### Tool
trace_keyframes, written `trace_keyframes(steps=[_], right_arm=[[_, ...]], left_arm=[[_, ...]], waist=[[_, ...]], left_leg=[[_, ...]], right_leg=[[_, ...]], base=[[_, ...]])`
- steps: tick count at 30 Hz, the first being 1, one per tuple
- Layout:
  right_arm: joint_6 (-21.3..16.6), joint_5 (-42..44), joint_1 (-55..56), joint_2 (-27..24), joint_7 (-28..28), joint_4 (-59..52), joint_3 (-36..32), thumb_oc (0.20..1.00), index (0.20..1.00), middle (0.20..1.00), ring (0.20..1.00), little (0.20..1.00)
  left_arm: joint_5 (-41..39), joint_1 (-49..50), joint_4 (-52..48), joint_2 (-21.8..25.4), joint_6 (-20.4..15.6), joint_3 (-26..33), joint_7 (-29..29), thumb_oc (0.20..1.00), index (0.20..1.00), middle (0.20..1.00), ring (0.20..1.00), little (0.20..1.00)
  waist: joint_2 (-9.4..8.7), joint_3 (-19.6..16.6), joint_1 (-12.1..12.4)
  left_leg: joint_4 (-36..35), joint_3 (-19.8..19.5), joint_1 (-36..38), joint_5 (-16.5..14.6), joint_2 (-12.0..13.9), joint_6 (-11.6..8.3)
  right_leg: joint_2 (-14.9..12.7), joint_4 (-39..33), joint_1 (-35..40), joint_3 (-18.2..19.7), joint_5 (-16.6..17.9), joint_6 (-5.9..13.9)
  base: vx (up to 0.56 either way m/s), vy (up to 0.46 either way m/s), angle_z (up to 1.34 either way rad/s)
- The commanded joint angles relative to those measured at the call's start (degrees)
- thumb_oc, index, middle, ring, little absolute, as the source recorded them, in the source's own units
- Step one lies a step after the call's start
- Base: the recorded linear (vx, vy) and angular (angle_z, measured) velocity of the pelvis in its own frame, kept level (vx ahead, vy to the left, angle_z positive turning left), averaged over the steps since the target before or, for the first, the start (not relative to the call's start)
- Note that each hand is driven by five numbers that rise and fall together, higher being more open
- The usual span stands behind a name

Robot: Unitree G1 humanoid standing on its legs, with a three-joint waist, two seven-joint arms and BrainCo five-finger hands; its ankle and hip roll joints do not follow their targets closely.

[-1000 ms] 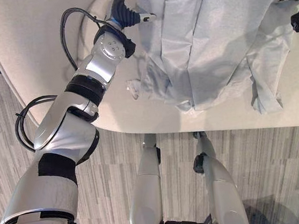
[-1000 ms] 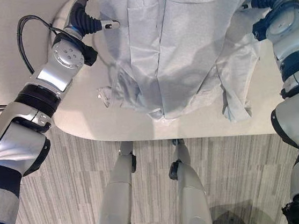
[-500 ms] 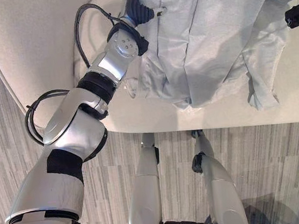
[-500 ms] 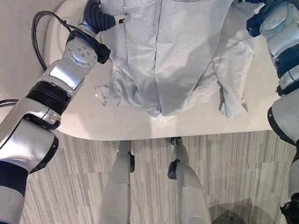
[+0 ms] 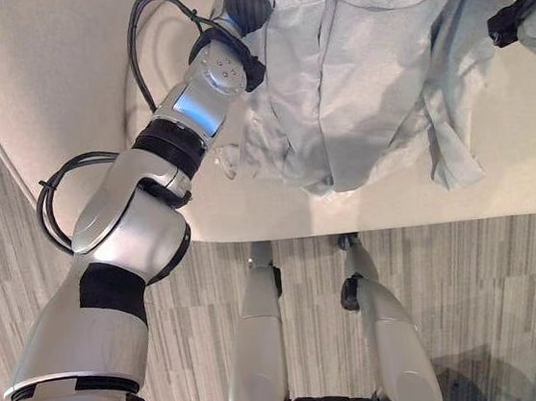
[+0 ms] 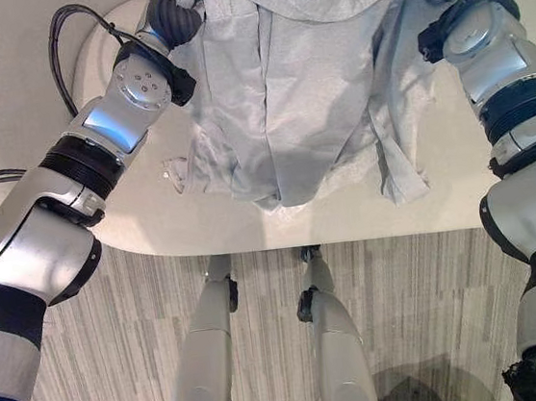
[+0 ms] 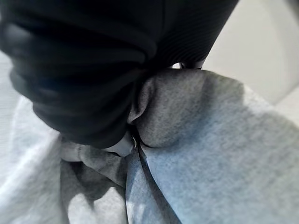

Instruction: Hang the clothes on the sofa on the clothes rack.

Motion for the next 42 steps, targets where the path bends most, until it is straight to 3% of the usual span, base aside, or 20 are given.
trace_keyframes(steps=[1, 3, 7, 17, 21, 28, 38, 42], right_arm=[[-1.65, -3.50, 2.40, -5.97, -3.81, -1.68, -4.40, 0.200, 0.200, 0.200, 0.200, 0.200], [-1.41, -6.44, 7.12, -9.55, -4.45, -7.14, -8.58, 0.200, 0.200, 0.200, 0.200, 0.200], [-0.93, -8.51, 10.48, -11.78, -4.60, -11.21, -10.98, 0.200, 0.200, 0.200, 0.200, 0.200], [0.17, -13.36, 12.83, -17.50, -4.79, -24.08, -12.94, 0.200, 0.200, 0.200, 0.200, 0.200], [0.07, -14.61, 14.97, -18.03, -4.07, -28.46, -13.55, 0.200, 0.200, 0.200, 0.200, 0.200], [0.01, -13.67, 22.71, -13.89, -2.80, -33.00, -20.71, 0.200, 0.200, 0.200, 0.200, 0.200], [0.92, -13.33, 29.17, -7.82, -2.67, -37.63, -28.81, 0.200, 0.200, 0.200, 0.200, 0.200], [1.29, -13.37, 31.25, -5.90, -2.85, -38.08, -30.35, 0.200, 0.200, 0.200, 0.200, 0.200]], left_arm=[[2.35, -0.99, -0.54, -0.99, -2.37, 2.81, 0.69, 0.200, 0.200, 0.200, 0.200, 0.200], [4.13, 4.24, -5.84, 3.12, -1.75, 7.27, 0.12, 0.200, 0.200, 0.200, 0.200, 0.200], [5.70, 8.26, -11.11, 6.05, -0.96, 10.09, -0.14, 0.200, 0.200, 0.200, 0.200, 0.200], [9.60, 16.85, -24.36, 15.85, 0.50, 19.69, 0.61, 0.200, 0.200, 0.200, 0.200, 0.200], [11.47, 21.56, -27.87, 19.20, 0.71, 23.32, 0.70, 0.200, 0.200, 0.200, 0.200, 0.200], [15.01, 30.08, -30.50, 24.43, 0.64, 30.47, 1.36, 0.200, 0.200, 0.200, 0.200, 0.200], [18.29, 35.39, -32.84, 28.21, 0.44, 38.63, 3.60, 0.200, 0.200, 0.200, 0.200, 0.200], [20.03, 36.97, -33.49, 30.39, 0.70, 41.99, 4.53, 0.200, 0.200, 0.200, 0.200, 0.200]], waist=[[1.17, -1.72, 2.01], [1.18, -1.72, 2.18], [1.25, -1.72, 2.58], [0.79, -2.00, 3.01], [-0.37, -7.70, 3.32], [-1.73, -16.51, 4.84], [-1.54, -20.18, 6.40], [-1.85, -22.24, 5.67]], left_leg=[[-7.00, 3.16, 10.89, -8.50, 4.52, -2.23], [-7.00, 3.76, 14.64, -8.34, 4.52, -1.92], [-7.00, 4.59, 18.78, -8.45, 4.62, -1.49], [-7.00, 6.78, 34.36, -8.19, 4.52, 0.71], [-7.00, 7.58, 36.73, -8.27, 5.13, 0.99], [-7.00, 9.58, 40.31, -8.34, 6.46, 1.30], [-7.00, 14.61, 41.14, -7.83, 7.65, 0.94], [-7.00, 16.66, 46.41, -7.84, 12.38, 0.73]], right_leg=[[-3.97, 0.35, 4.33, 3.48, -7.26, 1.19], [-3.66, 0.35, 7.98, 3.43, -7.83, 1.18], [-3.22, 0.35, 11.83, 3.25, -8.64, 1.19], [-0.76, 0.35, 26.02, 2.36, -10.72, 0.88], [0.13, 0.35, 28.73, 2.05, -11.25, 0.86], [1.81, 0.35, 33.01, 1.26, -11.97, 0.84], [1.03, 0.35, 35.44, -1.84, -11.82, 1.43], [-1.88, 0.35, 35.34, -4.94, -10.39, 2.29]], base=[[0.02, -0.031, -0.05], [0.03, -0.034, -0.05], [0.01, -0.013, -0.04], [0.01, -0.046, 0.02], [0.07, -0.093, 0.03], [0.08, -0.089, -0.04], [0.01, 0.008, 0.13], [0.00, 0.274, 0.66]])
